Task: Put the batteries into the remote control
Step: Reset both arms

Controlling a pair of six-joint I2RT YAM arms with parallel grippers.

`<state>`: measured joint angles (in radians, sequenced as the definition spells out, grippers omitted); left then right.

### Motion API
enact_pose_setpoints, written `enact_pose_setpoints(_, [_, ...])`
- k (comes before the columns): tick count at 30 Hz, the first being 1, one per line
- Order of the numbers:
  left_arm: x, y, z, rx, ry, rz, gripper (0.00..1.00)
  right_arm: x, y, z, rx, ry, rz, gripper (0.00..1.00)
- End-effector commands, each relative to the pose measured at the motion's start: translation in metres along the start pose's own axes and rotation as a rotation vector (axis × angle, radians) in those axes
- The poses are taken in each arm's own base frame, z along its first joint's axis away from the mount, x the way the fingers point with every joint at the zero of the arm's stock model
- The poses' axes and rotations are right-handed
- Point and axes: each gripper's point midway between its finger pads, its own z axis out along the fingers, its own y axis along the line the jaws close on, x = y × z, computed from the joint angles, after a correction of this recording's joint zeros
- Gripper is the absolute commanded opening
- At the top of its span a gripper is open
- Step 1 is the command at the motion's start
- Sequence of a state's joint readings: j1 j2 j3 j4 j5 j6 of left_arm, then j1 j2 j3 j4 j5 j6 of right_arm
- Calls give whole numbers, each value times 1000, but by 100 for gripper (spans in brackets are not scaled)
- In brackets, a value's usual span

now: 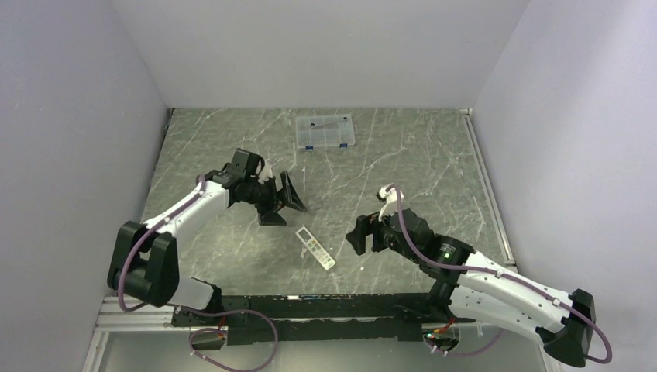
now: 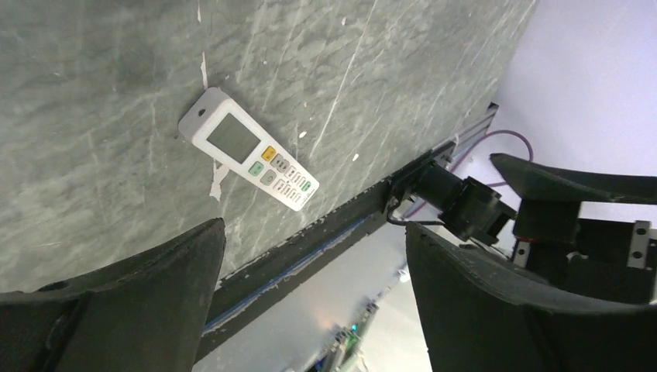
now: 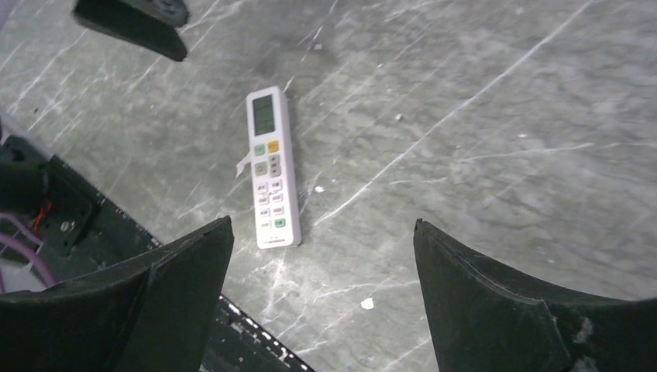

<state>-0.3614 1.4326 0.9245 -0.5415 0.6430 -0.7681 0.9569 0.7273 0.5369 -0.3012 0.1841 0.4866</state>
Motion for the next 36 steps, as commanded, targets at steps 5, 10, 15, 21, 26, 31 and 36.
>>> enact_pose_setpoints(5, [-15, -4, -53, -150, -207, 193, 95, -50, -32, -26, 229, -134, 16, 100])
enact_pose_setpoints(10, [-17, 0, -87, -244, -314, 254, 99, -67, -49, -44, 332, -205, 51, 100])
enact_pose_setpoints(15, [-17, 3, -122, -309, -442, 301, 100, -78, -65, -59, 445, -234, 61, 100])
enact_pose_setpoints(21, [-14, 4, -159, -355, -580, 350, 99, -88, -73, -71, 501, -266, 60, 100])
enact_pose_setpoints(26, [-7, -3, -179, -331, -647, 400, 99, -93, -77, -80, 524, -284, 60, 100])
enact_pose_setpoints(31, [-5, -6, -184, -317, -668, 419, 99, -90, -81, -83, 536, -287, 72, 100])
enact_pose_setpoints(36, [-6, -6, -183, -319, -666, 423, 99, -87, -75, -77, 500, -264, 60, 100])
